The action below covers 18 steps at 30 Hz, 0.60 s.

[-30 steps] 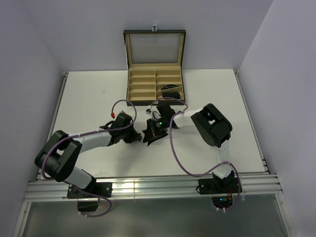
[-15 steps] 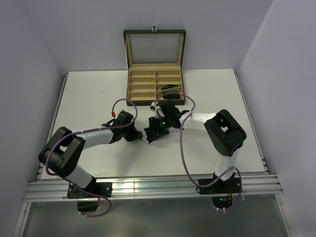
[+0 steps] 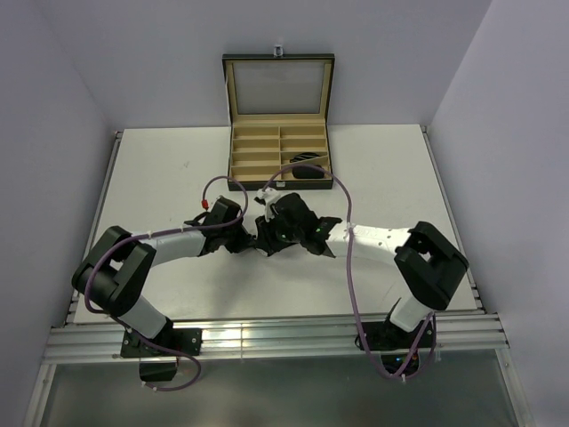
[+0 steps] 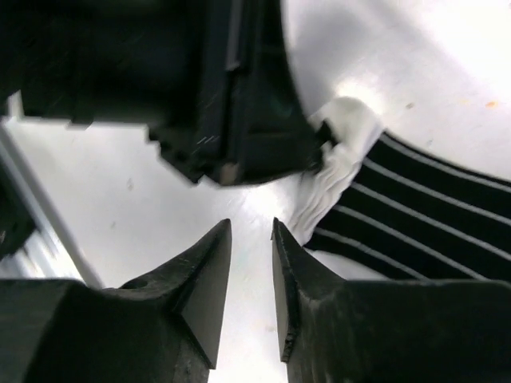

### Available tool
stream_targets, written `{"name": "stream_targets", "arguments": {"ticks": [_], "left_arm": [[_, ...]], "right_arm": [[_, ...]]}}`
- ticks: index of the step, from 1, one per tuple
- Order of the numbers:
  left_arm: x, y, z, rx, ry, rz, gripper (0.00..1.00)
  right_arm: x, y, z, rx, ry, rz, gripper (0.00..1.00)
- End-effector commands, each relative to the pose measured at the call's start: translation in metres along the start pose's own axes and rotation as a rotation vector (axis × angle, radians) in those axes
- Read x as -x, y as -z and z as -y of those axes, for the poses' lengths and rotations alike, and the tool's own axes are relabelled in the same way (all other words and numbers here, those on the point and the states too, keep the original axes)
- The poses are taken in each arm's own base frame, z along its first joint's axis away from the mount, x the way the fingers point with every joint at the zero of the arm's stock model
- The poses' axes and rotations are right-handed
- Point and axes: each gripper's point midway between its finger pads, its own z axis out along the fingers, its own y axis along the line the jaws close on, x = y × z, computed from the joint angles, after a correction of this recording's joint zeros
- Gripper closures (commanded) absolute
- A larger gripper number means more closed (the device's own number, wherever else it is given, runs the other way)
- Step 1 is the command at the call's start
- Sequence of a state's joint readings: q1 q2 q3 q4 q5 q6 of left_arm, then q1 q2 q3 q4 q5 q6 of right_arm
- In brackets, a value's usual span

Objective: Roll the socks
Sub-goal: Roll the sock at the center of the board.

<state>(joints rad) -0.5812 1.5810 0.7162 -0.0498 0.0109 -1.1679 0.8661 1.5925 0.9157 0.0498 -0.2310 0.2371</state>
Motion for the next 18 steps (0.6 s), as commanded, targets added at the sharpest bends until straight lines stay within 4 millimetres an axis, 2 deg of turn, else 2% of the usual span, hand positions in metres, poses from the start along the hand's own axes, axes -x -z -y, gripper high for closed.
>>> {"name": "stream_targets", "arguments": {"ticks": [1, 5, 6, 9, 16, 18], "left_arm": [[0.003, -0.003, -0.01, 0.048, -0.012, 0.013, 0.8], [0.003, -0.004, -0.009, 0.044, -0.015, 0.011, 0.8], [0.003, -0.004, -0.01, 0.045, -0.014, 0.009, 0.8], [0.003, -0.004, -0.009, 0.044, -0.014, 0.011, 0.8], [0.004, -0.004, -0.007, 0.044, -0.017, 0.011, 0.8], [0.003, -0.004, -0.008, 0.048, -0.019, 0.009, 0.8]], "right_arm": [[0.019, -0.014, 0.018, -0.067, 0.003, 0.101, 0.67], [0.008, -0.029, 0.025, -0.04, -0.06, 0.087, 0.68], [-0.003, -0.034, 0.029, -0.032, -0.089, 0.06, 0.68], [-0.017, -0.036, 0.036, -0.007, -0.132, 0.035, 0.69], [-0.033, -0.023, 0.055, -0.068, -0.151, -0.001, 0.7], [-0.023, -0.016, 0.054, -0.08, -0.12, 0.023, 0.7]]}}
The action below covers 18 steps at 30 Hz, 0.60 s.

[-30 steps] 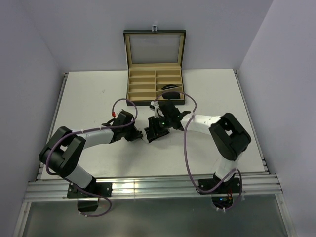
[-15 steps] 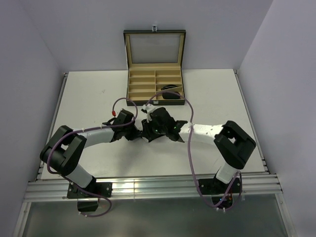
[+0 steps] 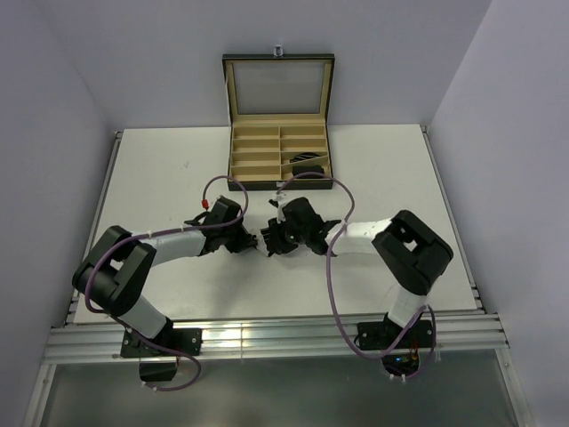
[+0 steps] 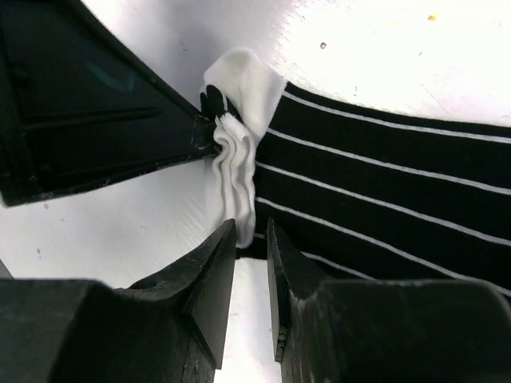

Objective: Roll the socks
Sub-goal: Roll the sock at the center of the board.

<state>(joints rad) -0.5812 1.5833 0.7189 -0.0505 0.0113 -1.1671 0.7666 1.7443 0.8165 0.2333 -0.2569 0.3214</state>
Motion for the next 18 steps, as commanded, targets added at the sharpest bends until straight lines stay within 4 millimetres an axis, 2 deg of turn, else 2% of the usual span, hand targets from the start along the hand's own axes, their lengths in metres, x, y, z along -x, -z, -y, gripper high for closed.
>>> {"name": "stream_targets", "arguments": {"ticks": [1, 3, 5, 7, 10, 13, 18], "left_arm": [[0.004, -0.004, -0.008, 0.046, -0.018, 0.01, 0.8], [0.003, -0.004, -0.008, 0.047, -0.019, 0.007, 0.8], [0.003, -0.004, -0.007, 0.047, -0.021, 0.004, 0.8], [0.004, -0.003, -0.004, 0.04, -0.021, 0.007, 0.8], [0.006, -0.002, -0.001, 0.034, -0.025, 0.009, 0.8], [0.006, -0.001, -0.001, 0.037, -0.03, 0.008, 0.8], [0.002, -0.002, -0.002, 0.037, -0.028, -0.011, 0.8]], "right_arm": [[0.02, 0.018, -0.004, -0.019, 0.053, 0.069, 0.7], [0.033, 0.029, -0.008, -0.033, 0.112, 0.121, 0.69], [0.037, 0.033, -0.012, -0.079, 0.174, 0.158, 0.66], [0.044, 0.037, -0.022, -0.108, 0.268, 0.218, 0.57], [0.042, 0.037, -0.023, -0.164, 0.363, 0.261, 0.49], [0.035, 0.03, -0.024, -0.216, 0.435, 0.265, 0.48], [0.033, 0.023, -0.037, -0.247, 0.558, 0.27, 0.48]]}}
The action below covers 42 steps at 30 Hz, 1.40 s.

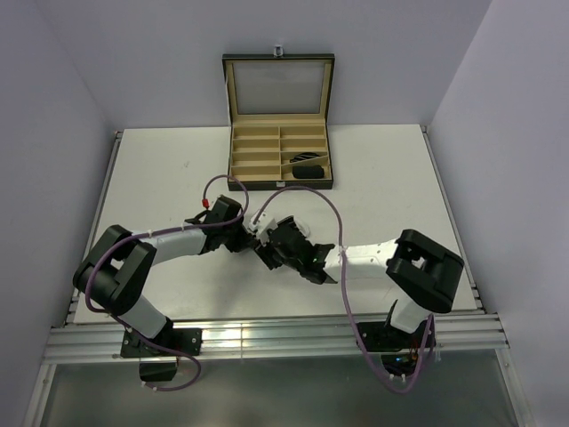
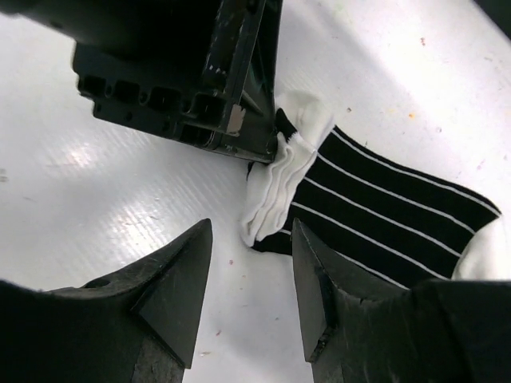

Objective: Roll the socks
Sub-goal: Roll the sock at the center of the board.

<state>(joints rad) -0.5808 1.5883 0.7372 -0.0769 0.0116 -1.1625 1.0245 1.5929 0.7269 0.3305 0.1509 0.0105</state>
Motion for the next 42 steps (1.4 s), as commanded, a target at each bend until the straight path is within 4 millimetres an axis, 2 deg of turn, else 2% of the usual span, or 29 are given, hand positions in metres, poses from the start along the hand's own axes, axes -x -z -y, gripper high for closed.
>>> {"name": "stream_targets", "arguments": {"ticks": [1, 8, 11, 15, 16, 21, 23, 24, 26, 27, 28, 29, 32, 34, 35, 37, 38, 39, 42], "left_arm": [[0.002, -0.002, -0.003, 0.025, -0.022, -0.005, 0.8], [0.003, -0.001, -0.002, 0.021, -0.027, -0.002, 0.8], [0.002, -0.001, -0.002, 0.021, -0.025, -0.003, 0.8], [0.001, -0.002, -0.004, 0.022, -0.025, -0.007, 0.8], [0.0, -0.002, -0.004, 0.022, -0.025, -0.012, 0.8], [0.001, -0.001, -0.004, 0.024, -0.028, -0.008, 0.8], [0.0, -0.001, -0.003, 0.02, -0.028, -0.011, 0.8], [0.0, -0.001, -0.002, 0.018, -0.027, -0.012, 0.8], [0.0, 0.0, -0.001, 0.014, -0.028, -0.013, 0.8], [0.001, 0.001, 0.001, 0.01, -0.029, -0.011, 0.8], [0.002, 0.001, 0.002, 0.003, -0.032, -0.011, 0.8], [0.003, 0.004, 0.006, -0.012, -0.037, -0.004, 0.8], [0.008, 0.012, 0.014, -0.046, -0.036, 0.017, 0.73], [0.011, 0.017, 0.017, -0.057, -0.026, 0.038, 0.65], [0.014, 0.023, 0.024, -0.083, -0.025, 0.05, 0.62], [0.021, 0.029, 0.026, -0.091, -0.016, 0.091, 0.54], [0.027, 0.036, 0.034, -0.123, -0.01, 0.116, 0.51], [0.027, 0.038, 0.031, -0.129, 0.0, 0.126, 0.44], [0.034, 0.051, 0.036, -0.182, 0.025, 0.177, 0.35]], "right_arm": [[0.016, -0.006, 0.007, -0.091, 0.106, 0.06, 0.48], [0.008, -0.024, -0.004, -0.085, 0.181, 0.024, 0.49], [0.005, -0.029, -0.001, -0.106, 0.189, 0.012, 0.49], [-0.009, -0.038, 0.004, -0.146, 0.193, -0.031, 0.49], [-0.017, -0.041, 0.005, -0.155, 0.2, -0.057, 0.49], [-0.036, -0.043, 0.011, -0.19, 0.195, -0.122, 0.51], [-0.042, -0.044, 0.012, -0.188, 0.194, -0.149, 0.58], [-0.044, -0.044, 0.012, -0.183, 0.186, -0.161, 0.67], [-0.05, -0.043, 0.012, -0.173, 0.176, -0.187, 0.79], [-0.051, -0.044, 0.011, -0.15, 0.162, -0.192, 0.95], [-0.054, -0.042, 0.011, -0.136, 0.152, -0.207, 1.0], [-0.056, -0.042, 0.009, -0.113, 0.137, -0.214, 1.0], [-0.05, -0.037, 0.004, -0.026, 0.042, -0.215, 1.0], [-0.046, -0.031, -0.005, 0.062, -0.032, -0.219, 1.0], [-0.045, -0.03, 0.0, 0.069, -0.088, -0.221, 1.0], [-0.039, -0.023, -0.012, 0.182, -0.161, -0.222, 1.0], [-0.038, -0.021, -0.007, 0.203, -0.229, -0.224, 1.0], [-0.035, -0.019, -0.009, 0.237, -0.266, -0.219, 1.0], [-0.024, -0.01, -0.013, 0.367, -0.401, -0.205, 1.0]]}}
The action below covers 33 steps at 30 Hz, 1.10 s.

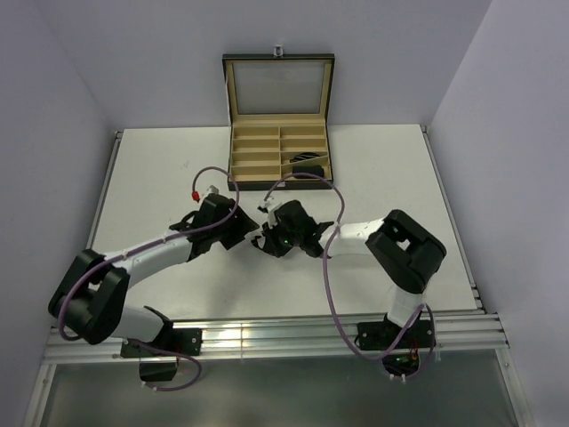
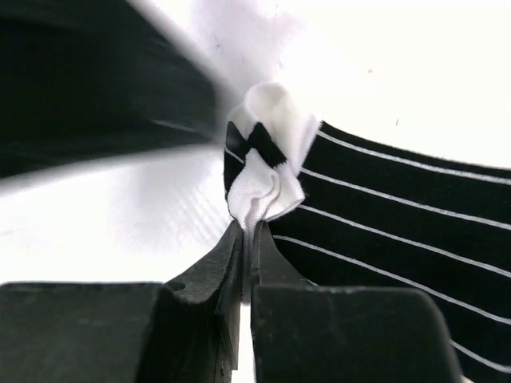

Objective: Roll the socks
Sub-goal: Roll the sock at the center of the board.

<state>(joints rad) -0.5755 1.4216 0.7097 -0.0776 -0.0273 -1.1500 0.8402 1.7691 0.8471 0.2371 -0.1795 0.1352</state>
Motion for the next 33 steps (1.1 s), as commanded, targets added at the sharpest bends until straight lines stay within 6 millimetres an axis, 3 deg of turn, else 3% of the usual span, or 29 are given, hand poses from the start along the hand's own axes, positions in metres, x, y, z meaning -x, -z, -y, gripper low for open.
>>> {"name": "stream_targets", "arguments": {"ticks": [1, 4, 11, 19, 29, 33], "left_arm": [[0.014, 0.014, 0.012, -0.076, 0.037, 0.086, 0.33], [0.015, 0.018, 0.017, -0.121, 0.041, 0.091, 0.32], [-0.01, 0.011, 0.006, -0.115, 0.049, 0.012, 0.35], [-0.029, -0.003, -0.001, -0.072, 0.054, -0.045, 0.38], [-0.039, -0.02, -0.007, -0.019, 0.044, -0.077, 0.42], [-0.041, -0.028, -0.018, 0.033, 0.034, -0.07, 0.45]], "right_arm": [[-0.003, 0.017, -0.03, 0.251, -0.186, -0.046, 1.0], [0.005, 0.022, -0.028, 0.352, -0.308, -0.034, 1.0], [-0.002, 0.02, -0.015, 0.467, -0.576, -0.04, 1.0], [-0.011, 0.013, -0.004, 0.448, -0.652, -0.065, 1.0], [-0.014, 0.013, 0.003, 0.453, -0.72, -0.068, 1.0], [-0.014, 0.012, 0.005, 0.452, -0.729, -0.068, 1.0]]}}
